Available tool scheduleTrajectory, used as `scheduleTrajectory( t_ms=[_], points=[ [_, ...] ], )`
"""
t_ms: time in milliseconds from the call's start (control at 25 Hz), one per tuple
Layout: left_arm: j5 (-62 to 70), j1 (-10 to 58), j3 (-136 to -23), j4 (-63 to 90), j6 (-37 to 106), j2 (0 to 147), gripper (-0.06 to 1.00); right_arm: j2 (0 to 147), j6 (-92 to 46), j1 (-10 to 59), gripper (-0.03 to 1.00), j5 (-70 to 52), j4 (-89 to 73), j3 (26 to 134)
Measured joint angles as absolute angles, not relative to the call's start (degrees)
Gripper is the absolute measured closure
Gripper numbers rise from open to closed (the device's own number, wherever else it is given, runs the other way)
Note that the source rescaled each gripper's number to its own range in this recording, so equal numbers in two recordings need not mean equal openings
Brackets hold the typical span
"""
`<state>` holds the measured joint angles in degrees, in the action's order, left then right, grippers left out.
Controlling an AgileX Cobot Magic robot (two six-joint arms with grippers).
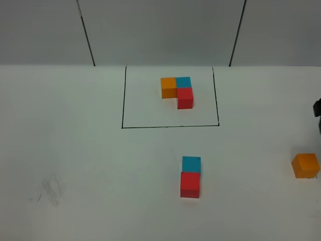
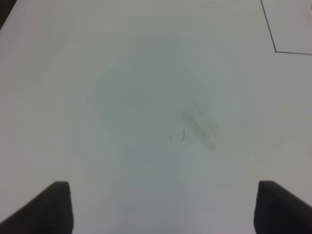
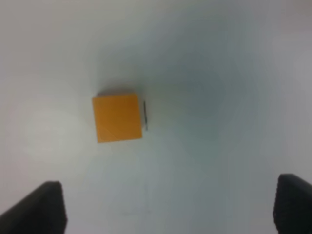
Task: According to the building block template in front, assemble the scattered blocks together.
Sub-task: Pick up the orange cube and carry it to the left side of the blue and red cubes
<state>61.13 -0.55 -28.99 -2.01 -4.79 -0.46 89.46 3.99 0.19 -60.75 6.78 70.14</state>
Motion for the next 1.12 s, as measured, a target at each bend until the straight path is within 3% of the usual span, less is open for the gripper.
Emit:
scheduleTrajectory(
  t_ms=[640,1120],
  points=[
    [61.1,-0.5,-29.0,-2.0,-4.8,-0.5,0.28,98.2,3.9,0.2,0.18,-40.7,3.6,56.9],
    [61.1,-0.5,-29.0,-2.0,-4.8,-0.5,0.28,102.5,1.2,0.9,0.18,-35.4,4.6,56.5]
  ],
)
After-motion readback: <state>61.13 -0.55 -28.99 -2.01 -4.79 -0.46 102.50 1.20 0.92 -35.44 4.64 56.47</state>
